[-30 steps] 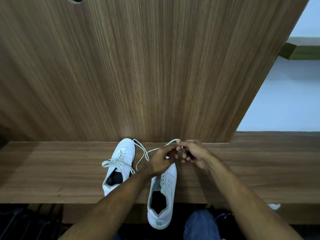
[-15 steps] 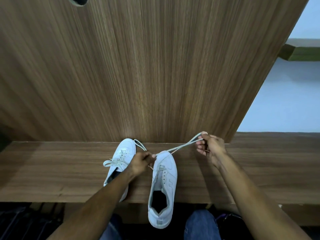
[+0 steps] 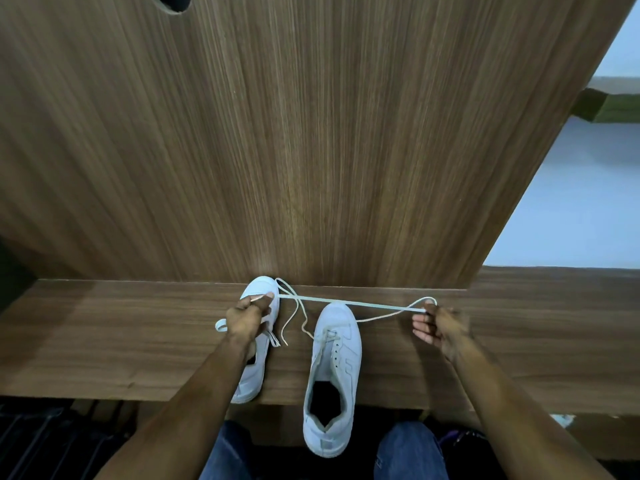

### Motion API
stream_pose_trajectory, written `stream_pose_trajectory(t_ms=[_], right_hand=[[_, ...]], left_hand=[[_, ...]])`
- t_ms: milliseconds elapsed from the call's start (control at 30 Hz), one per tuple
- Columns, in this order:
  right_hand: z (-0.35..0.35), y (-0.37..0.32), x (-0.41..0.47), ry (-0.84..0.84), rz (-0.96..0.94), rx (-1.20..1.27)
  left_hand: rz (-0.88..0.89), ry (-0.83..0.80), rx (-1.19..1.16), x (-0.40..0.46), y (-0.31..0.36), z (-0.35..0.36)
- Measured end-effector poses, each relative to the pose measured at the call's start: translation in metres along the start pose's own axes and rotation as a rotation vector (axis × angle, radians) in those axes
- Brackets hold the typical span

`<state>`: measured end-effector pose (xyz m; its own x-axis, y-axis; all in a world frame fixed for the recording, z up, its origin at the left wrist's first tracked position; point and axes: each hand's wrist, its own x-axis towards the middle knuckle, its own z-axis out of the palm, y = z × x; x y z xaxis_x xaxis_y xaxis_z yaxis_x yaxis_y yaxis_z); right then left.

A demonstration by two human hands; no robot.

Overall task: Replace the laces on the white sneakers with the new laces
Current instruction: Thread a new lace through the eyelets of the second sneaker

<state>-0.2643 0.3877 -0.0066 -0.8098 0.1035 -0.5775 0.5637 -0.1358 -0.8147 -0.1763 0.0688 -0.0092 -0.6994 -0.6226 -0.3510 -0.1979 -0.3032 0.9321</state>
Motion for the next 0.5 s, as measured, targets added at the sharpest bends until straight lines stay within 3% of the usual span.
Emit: stream_pose_trajectory(t_ms=[167,267,367,433,500], right_hand=[[0.024,-0.002,-0.008,-0.143,-0.077,0.144],[0.047,-0.010,-0.016,-0.356,-0.206,0.184],[0.066,0.001,-0.026,-0.399,-0.285,-0.340],[0.073,0.023,-0.030,-0.360,-0.277,-0.695],[0.079,0.049,-0.030,-0.379,-0.248,-0.832]], left_hand=[[-0.037,0.067,-0.403,0.008,0.030,0.015],[0.115,0.094,-0.502,0.009,0.060,0.029],[0.436,0.089,-0.271,0.005,0.073,0.039],[0.623,-0.022,-0.035,0.002,0.065,0.040],[0.679,-0.163,0.179,0.000,0.045,0.040]])
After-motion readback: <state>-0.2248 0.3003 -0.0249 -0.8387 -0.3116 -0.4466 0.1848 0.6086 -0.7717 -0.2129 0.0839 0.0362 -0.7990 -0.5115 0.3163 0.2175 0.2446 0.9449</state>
